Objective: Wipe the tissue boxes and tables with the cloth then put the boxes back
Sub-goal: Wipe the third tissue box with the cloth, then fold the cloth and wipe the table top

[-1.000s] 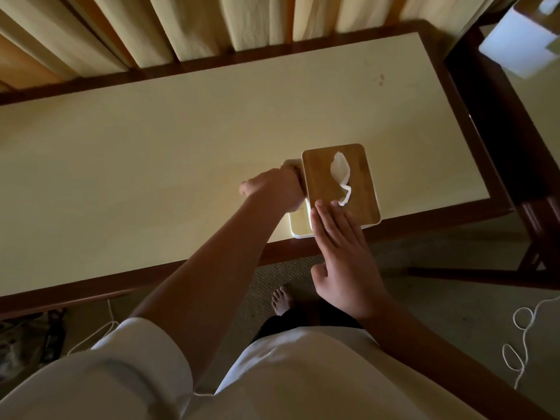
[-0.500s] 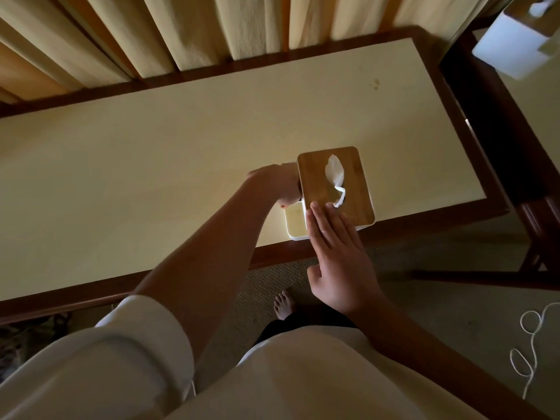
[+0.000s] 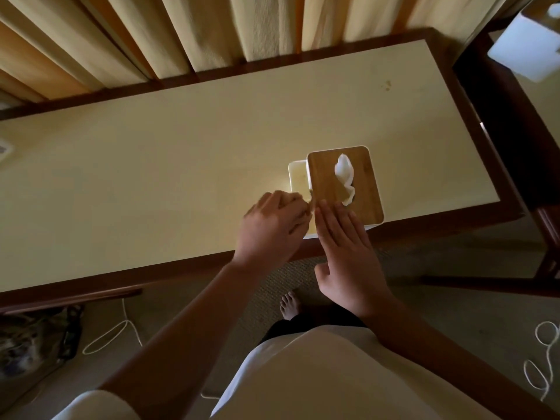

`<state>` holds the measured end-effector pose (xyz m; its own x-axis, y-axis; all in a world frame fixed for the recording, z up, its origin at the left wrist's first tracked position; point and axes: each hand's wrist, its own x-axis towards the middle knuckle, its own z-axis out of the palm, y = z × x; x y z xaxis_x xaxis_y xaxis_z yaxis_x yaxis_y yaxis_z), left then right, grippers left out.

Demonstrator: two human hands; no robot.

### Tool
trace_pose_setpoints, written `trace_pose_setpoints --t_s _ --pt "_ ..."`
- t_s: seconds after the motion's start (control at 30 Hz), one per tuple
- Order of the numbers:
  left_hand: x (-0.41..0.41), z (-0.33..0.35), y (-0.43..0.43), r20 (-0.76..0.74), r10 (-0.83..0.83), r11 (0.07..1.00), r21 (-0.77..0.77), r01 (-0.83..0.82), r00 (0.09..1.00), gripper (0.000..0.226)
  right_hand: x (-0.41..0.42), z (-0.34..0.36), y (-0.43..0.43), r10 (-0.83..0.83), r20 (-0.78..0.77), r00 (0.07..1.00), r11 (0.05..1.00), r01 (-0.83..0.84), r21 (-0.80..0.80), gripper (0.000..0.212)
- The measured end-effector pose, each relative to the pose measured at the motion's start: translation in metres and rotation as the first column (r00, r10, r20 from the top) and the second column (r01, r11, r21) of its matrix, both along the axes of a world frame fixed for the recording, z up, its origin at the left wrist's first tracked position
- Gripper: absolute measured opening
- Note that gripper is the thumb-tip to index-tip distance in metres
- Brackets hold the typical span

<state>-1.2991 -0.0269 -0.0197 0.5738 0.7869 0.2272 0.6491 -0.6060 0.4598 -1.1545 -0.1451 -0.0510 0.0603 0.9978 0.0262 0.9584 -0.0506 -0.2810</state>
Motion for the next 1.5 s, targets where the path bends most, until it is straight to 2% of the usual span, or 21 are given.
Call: trace_pose_setpoints --t_s 0.07,0.17,0.3,0.33,0.4,0.5,0.53,0.6,0.67,0.77,0.8,0.87,0.93,1.0,1.1,1.2,1.27,1.4,1.5 --pt "0.001 -0.008 -0.005 -0.164 -0.031 0.999 0.017 0.034 0.986 0.015 0.000 -0.001 0.000 0.000 0.005 1.000 1.000 0.000 -0.005 0.094" --pt "0.016 0.004 -0.002 -0.471 -0.058 0.969 -0.239 -0.064 0.880 0.030 0.000 -0.002 0.000 -0.004 0.002 1.000 1.000 0.004 0.016 0.093" --pt "0.053 0.024 0.011 -0.690 -0.208 0.882 -0.439 -0.173 0.693 0.037 0.000 -0.002 0.000 -0.015 -0.036 0.999 0.999 0.017 0.033 0.092" --pt "0.062 0.031 0.017 -0.724 -0.262 0.861 -0.474 -0.184 0.638 0.034 0.000 -0.002 0.000 -0.016 -0.044 0.999 0.999 0.017 0.036 0.091" --pt "0.076 0.038 0.032 -0.751 -0.383 0.804 -0.557 -0.206 0.538 0.014 0.001 -0.001 -0.001 -0.006 -0.050 0.999 0.999 0.008 0.037 0.090" --pt "0.087 0.046 0.048 -0.721 -0.607 0.699 -0.684 -0.208 0.334 0.015 0.002 0.000 0.000 -0.002 -0.037 0.999 0.999 0.003 0.034 0.091" --pt "0.087 0.049 0.049 -0.711 -0.630 0.682 -0.699 -0.216 0.313 0.009 0.001 0.001 0.000 -0.003 -0.030 1.000 0.999 0.004 0.033 0.093" --pt "0.081 0.046 0.050 -0.688 -0.630 0.663 -0.718 -0.211 0.361 0.003 0.000 0.000 0.001 -0.012 -0.028 1.000 0.999 0.013 0.038 0.094" --pt "0.071 0.037 0.048 -0.659 -0.565 0.664 -0.720 -0.201 0.496 0.009 0.000 0.000 0.001 -0.012 -0.041 0.999 0.999 0.014 0.053 0.093" --pt "0.048 0.021 0.044 -0.608 -0.480 0.767 -0.641 -0.034 0.632 0.014 0.000 -0.003 0.001 -0.005 -0.088 0.996 0.996 0.013 0.092 0.089" --pt "0.038 0.016 0.041 -0.534 -0.442 0.790 -0.613 0.030 0.721 0.018 0.000 -0.004 0.000 -0.011 -0.116 0.993 0.994 0.024 0.107 0.087" --pt "0.018 0.022 0.031 -0.305 -0.271 0.779 -0.627 0.022 0.913 0.023 -0.001 -0.007 0.002 -0.041 -0.178 0.983 0.988 0.067 0.142 0.079" --pt "-0.003 0.027 0.022 -0.093 -0.077 0.791 -0.612 0.004 0.993 0.016 -0.002 -0.009 0.005 -0.071 -0.218 0.973 0.973 0.115 0.201 0.066" --pt "-0.021 0.024 0.014 0.055 0.035 0.833 -0.553 0.001 0.998 0.011 -0.001 -0.010 0.010 -0.077 -0.217 0.973 0.958 0.133 0.253 0.052" --pt "-0.033 0.026 0.009 0.210 0.178 0.872 -0.486 -0.056 0.961 0.017 0.000 -0.009 0.020 -0.022 -0.174 0.985 0.949 0.075 0.306 0.034" --pt "-0.040 0.034 0.000 0.265 0.248 0.874 -0.476 -0.098 0.932 0.026 0.003 -0.007 0.026 0.073 -0.127 0.989 0.946 -0.028 0.323 0.052" --pt "-0.044 0.035 -0.008 0.262 0.256 0.888 -0.444 -0.120 0.930 0.024 0.007 -0.006 0.030 0.115 -0.123 0.986 0.944 -0.070 0.324 0.064" --pt "-0.046 0.035 -0.018 0.365 0.270 0.873 -0.483 -0.067 0.891 0.007 0.012 -0.004 0.038 0.201 -0.131 0.971 0.938 -0.153 0.310 0.068" --pt "-0.046 0.035 -0.022 0.392 0.338 0.832 -0.550 -0.077 0.856 0.006 0.015 0.000 0.045 0.231 -0.182 0.956 0.963 -0.197 0.186 0.069"
